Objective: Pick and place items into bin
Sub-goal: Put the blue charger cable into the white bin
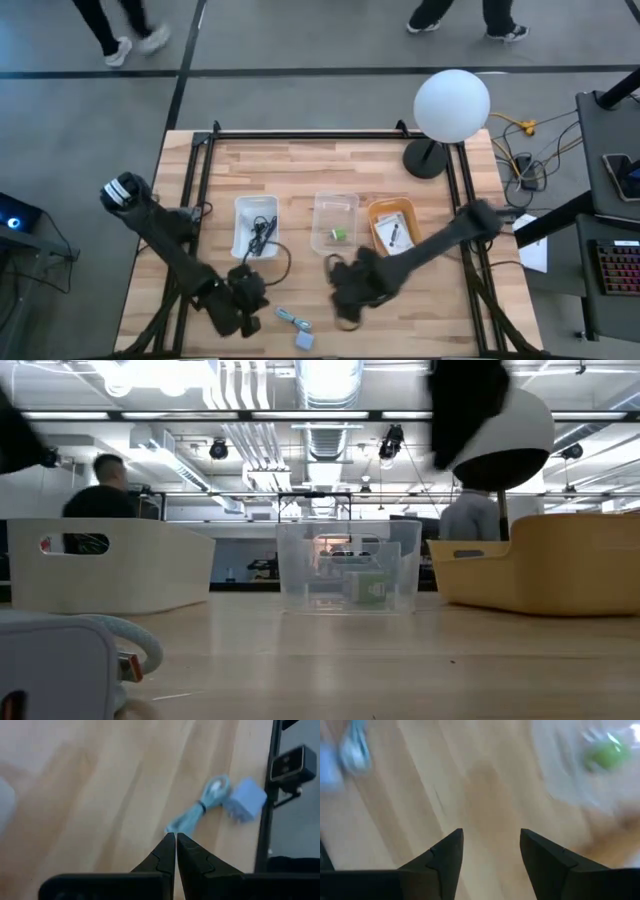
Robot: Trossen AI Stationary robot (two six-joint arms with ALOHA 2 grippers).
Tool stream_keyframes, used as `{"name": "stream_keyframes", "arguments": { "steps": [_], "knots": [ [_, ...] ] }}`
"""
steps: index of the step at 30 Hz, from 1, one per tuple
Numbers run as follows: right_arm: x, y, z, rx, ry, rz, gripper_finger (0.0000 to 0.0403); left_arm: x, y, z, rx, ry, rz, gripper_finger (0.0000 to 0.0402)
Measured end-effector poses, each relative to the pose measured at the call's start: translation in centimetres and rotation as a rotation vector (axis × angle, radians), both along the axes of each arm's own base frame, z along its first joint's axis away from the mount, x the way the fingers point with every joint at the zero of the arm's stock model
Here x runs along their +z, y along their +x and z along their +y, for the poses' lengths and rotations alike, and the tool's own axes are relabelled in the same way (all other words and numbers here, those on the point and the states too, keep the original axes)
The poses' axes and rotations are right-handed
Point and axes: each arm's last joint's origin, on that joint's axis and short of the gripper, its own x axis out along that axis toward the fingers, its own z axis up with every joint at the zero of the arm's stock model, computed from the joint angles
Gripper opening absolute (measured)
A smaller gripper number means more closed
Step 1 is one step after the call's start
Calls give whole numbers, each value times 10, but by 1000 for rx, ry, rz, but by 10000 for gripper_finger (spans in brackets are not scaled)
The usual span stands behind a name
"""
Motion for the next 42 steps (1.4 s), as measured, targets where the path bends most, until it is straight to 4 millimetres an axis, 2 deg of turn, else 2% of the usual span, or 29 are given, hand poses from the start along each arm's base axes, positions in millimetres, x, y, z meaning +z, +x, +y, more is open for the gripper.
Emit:
{"name": "stream_keyframes", "arguments": {
  "steps": [4, 6, 9, 13, 16, 20, 24, 33, 37, 42],
  "knots": [
    [-18, 53, 18, -52, 60, -84, 174, -5, -23, -19, 58, -52, -25, 1],
    [-25, 73, 29, -24, 76, -112, 175, -3, -35, -27, 86, -79, -61, 1],
    [-33, 96, 41, 52, 72, -144, 184, -2, -50, -37, 107, -132, -60, 2],
    [-49, 115, 51, 111, 79, -183, 205, -9, -66, -41, 134, -172, -25, 21],
    [-61, 120, 54, 110, 141, -203, 220, -13, -74, -42, 132, -173, -9, 42],
    [-66, 124, 57, 168, 203, -214, 233, -18, -80, -39, 116, -126, 11, 58],
    [-72, 125, 57, 206, 181, -232, 235, -20, -82, -34, 122, -64, 29, 61],
    [-105, 131, 54, 217, 194, -318, 235, -21, -82, -29, 143, 1, -9, 61],
    [-115, 128, 54, 275, 146, -307, 229, -21, -80, -28, 151, 9, -19, 61],
    [-126, 120, 53, 405, 4, -279, 207, -21, -77, -26, 166, 24, -31, 61]
  ]
}}
